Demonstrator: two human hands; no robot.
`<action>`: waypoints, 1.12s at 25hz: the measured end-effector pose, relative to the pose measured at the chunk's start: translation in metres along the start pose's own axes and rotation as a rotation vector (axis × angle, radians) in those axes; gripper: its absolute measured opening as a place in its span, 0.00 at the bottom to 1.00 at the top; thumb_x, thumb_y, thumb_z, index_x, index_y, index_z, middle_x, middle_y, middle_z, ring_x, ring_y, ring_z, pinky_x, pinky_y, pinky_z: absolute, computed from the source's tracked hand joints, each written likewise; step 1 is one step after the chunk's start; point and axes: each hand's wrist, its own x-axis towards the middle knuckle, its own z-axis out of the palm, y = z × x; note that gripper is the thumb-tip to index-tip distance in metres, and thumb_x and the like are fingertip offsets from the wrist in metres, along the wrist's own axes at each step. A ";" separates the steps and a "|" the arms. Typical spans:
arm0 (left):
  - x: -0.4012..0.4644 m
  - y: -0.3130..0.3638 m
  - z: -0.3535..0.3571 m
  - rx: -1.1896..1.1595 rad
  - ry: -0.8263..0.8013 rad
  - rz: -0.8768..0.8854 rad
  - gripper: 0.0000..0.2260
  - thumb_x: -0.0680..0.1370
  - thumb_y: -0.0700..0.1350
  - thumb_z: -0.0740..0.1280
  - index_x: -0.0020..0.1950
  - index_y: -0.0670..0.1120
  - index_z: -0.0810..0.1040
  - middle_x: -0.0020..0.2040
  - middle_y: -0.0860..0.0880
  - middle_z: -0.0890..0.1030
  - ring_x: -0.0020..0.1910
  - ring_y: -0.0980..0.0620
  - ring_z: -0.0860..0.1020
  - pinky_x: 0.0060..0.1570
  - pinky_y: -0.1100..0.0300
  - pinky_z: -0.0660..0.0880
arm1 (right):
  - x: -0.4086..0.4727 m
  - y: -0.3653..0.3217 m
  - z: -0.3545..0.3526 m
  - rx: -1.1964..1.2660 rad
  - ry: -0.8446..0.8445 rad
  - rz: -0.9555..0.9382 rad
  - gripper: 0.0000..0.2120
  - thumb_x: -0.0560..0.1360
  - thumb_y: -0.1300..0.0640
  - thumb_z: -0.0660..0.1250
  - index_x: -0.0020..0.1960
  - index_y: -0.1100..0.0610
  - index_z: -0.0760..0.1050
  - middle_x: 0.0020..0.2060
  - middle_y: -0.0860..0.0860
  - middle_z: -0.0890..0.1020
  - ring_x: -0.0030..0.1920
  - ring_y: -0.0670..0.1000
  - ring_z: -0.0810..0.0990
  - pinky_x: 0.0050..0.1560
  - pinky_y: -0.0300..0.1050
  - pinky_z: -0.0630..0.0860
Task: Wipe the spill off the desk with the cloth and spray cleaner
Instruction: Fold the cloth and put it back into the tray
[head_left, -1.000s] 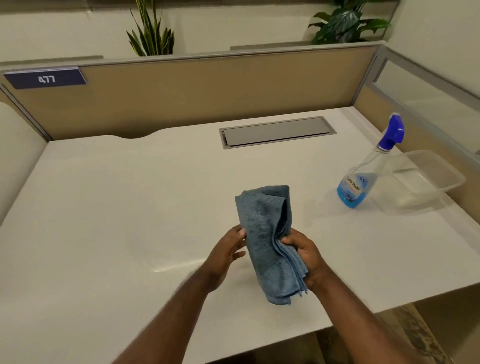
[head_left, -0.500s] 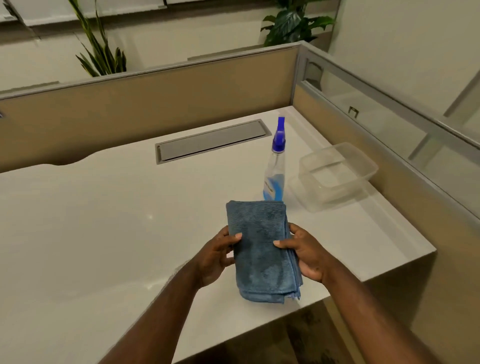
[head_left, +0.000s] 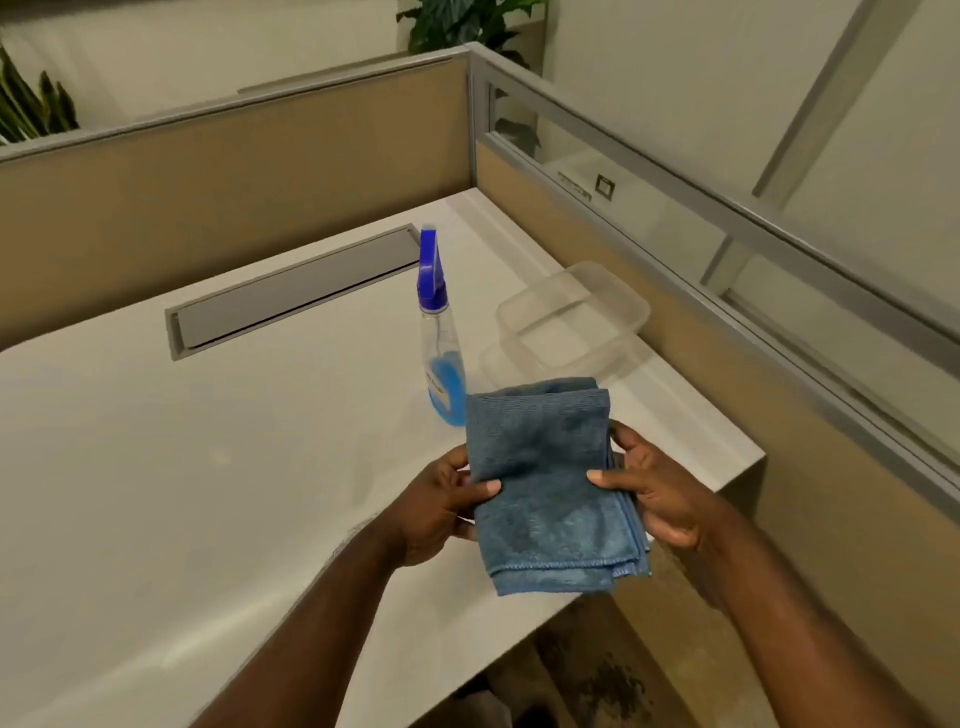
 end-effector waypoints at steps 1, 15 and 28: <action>0.010 0.008 0.005 0.067 -0.006 0.036 0.13 0.78 0.40 0.66 0.62 0.51 0.78 0.57 0.45 0.83 0.55 0.41 0.81 0.50 0.42 0.80 | -0.001 -0.008 -0.005 0.013 0.033 -0.039 0.24 0.73 0.70 0.64 0.69 0.61 0.69 0.64 0.66 0.76 0.63 0.66 0.76 0.65 0.65 0.71; 0.090 0.096 0.038 0.327 0.206 0.423 0.17 0.67 0.38 0.77 0.43 0.60 0.80 0.66 0.60 0.72 0.64 0.51 0.74 0.56 0.49 0.79 | 0.056 -0.145 -0.040 -0.514 0.008 -0.134 0.29 0.61 0.69 0.78 0.55 0.52 0.71 0.60 0.57 0.77 0.58 0.56 0.80 0.50 0.49 0.81; 0.202 0.156 0.049 1.247 0.797 0.587 0.20 0.67 0.36 0.73 0.57 0.48 0.80 0.53 0.49 0.82 0.51 0.47 0.74 0.46 0.63 0.68 | 0.134 -0.155 -0.056 -0.953 0.382 -1.028 0.16 0.60 0.62 0.76 0.46 0.57 0.78 0.42 0.48 0.82 0.43 0.46 0.80 0.44 0.36 0.76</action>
